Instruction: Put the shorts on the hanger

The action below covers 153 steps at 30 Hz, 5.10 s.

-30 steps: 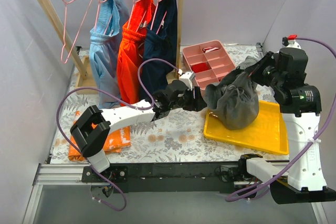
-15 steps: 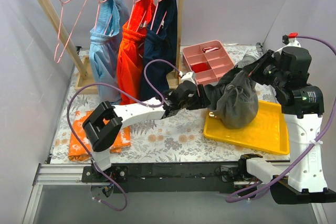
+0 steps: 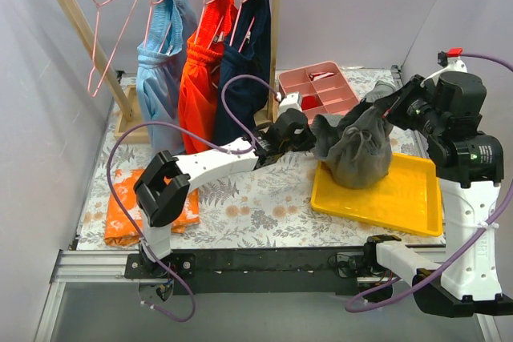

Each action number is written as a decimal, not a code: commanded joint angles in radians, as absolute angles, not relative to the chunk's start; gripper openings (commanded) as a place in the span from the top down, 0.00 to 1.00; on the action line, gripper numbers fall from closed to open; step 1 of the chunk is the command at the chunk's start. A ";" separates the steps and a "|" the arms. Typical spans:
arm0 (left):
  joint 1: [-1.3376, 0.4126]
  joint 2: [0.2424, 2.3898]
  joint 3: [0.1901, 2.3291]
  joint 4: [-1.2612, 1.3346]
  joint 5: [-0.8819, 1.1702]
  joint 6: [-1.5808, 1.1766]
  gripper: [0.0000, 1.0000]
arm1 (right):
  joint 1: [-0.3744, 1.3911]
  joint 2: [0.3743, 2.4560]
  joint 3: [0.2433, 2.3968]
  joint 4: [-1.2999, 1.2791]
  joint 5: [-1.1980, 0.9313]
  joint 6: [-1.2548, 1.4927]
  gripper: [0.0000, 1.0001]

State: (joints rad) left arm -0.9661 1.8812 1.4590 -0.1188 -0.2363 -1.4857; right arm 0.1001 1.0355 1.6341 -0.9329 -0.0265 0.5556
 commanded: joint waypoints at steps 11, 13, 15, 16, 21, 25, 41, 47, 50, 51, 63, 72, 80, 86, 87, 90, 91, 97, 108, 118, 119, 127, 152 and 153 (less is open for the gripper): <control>-0.911 1.584 2.210 -0.747 -0.318 -1.057 1.00 | 0.101 0.993 1.738 -0.796 -0.132 0.549 0.99; -0.910 1.568 2.235 -0.808 -0.304 -1.060 1.00 | 0.100 0.979 1.701 -0.785 -0.156 0.555 0.99; -0.911 1.513 2.175 -0.827 -0.292 -1.069 1.00 | 0.101 0.931 1.569 -0.738 -0.225 0.554 0.99; -0.910 1.500 2.157 -0.834 -0.291 -1.069 1.00 | 0.100 0.907 1.507 -0.714 -0.256 0.552 0.91; -0.911 1.486 2.134 -0.929 -0.279 -1.071 1.00 | 0.100 0.743 1.116 -0.554 -0.462 0.503 0.36; -0.913 1.503 2.074 -0.983 -0.256 -1.103 1.00 | 0.109 0.660 0.941 -0.583 -0.451 0.416 0.24; -0.911 1.555 1.908 -0.942 -0.271 -1.164 1.00 | 0.179 0.512 0.690 -0.493 -0.543 0.409 0.17; -0.911 1.578 1.898 -0.937 -0.317 -1.158 1.00 | 0.623 0.639 0.673 -0.385 -0.150 0.514 0.16; -0.910 1.591 1.905 -0.946 -0.330 -1.157 1.00 | 0.840 0.718 0.689 -0.338 0.049 0.570 0.16; -0.910 1.592 1.907 -0.948 -0.331 -1.155 1.00 | 0.885 0.736 0.690 -0.319 0.084 0.586 0.16; -0.897 1.560 1.895 -0.960 -0.344 -1.132 1.00 | 1.143 1.052 0.681 -0.042 0.353 0.747 0.23; -0.870 1.494 1.858 -0.973 -0.388 -1.115 1.00 | 1.157 1.172 0.675 0.002 0.371 0.844 0.59; -0.825 1.398 1.890 -1.043 -0.411 -1.051 1.00 | 1.147 0.904 1.024 -0.675 0.753 0.879 0.99; -0.824 1.339 1.931 -1.080 -0.439 -1.022 1.00 | 1.143 0.936 1.420 -0.850 0.893 0.651 0.99; -0.822 1.316 1.933 -1.084 -0.443 -1.023 1.00 | 1.143 0.951 1.518 -0.871 0.894 0.623 0.99; -0.824 1.286 1.948 -1.112 -0.445 -1.031 1.00 | 1.143 1.003 1.664 -0.899 0.894 0.555 0.99; -0.824 1.276 1.947 -1.118 -0.443 -1.031 1.00 | 1.143 1.021 1.689 -0.903 0.887 0.531 0.99; -0.824 1.181 1.827 -1.137 -0.448 -1.058 1.00 | 1.135 1.110 1.749 -0.951 0.899 0.483 0.99; -0.822 1.077 1.157 -0.838 -0.275 -1.210 0.98 | 0.658 1.175 1.247 -0.724 0.362 0.403 0.99; -0.818 1.039 1.057 -0.632 -0.051 -1.096 0.41 | 0.604 1.232 1.124 -0.664 0.213 0.400 0.99; -0.818 1.017 1.102 -0.629 -0.032 -1.089 0.39 | 0.606 1.232 1.126 -0.661 0.209 0.400 0.99; -0.815 0.946 1.454 -0.577 -0.320 -1.013 0.31 | 0.603 1.232 1.117 -0.623 0.141 0.407 0.99; 0.454 1.517 2.077 -0.495 0.453 -1.062 0.14 | 0.606 1.304 1.003 -0.535 -0.025 0.353 0.99; 0.459 1.525 2.077 -0.499 0.453 -1.049 0.14 | 0.604 1.311 1.000 -0.532 -0.026 0.350 0.99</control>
